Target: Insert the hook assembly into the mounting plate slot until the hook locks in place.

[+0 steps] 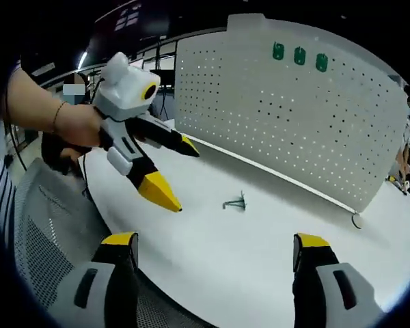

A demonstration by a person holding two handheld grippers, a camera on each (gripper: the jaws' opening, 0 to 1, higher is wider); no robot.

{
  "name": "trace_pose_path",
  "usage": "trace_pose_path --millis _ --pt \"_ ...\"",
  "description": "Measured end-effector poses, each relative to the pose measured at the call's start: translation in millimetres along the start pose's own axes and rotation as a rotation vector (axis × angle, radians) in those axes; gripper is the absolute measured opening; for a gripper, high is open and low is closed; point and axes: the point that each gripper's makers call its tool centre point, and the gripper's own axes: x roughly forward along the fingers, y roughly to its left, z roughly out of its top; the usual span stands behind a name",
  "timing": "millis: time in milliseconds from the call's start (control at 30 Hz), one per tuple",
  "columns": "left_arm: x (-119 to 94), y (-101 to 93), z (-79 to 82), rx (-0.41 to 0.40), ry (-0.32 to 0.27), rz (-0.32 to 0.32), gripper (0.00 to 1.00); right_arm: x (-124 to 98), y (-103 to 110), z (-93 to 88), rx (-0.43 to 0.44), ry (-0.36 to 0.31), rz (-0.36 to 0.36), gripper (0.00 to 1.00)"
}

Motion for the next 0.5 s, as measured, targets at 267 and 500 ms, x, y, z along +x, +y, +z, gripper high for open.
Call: trace_pose_path --millis 267,500 --pt "32 5.9 8.0 0.078 0.034 -0.071 0.81 -1 -5 0.4 0.001 -0.005 -0.021 0.88" --pt "54 9.0 11.0 0.127 0.064 -0.12 0.69 -1 -7 0.2 0.009 -0.004 -0.024 0.84"
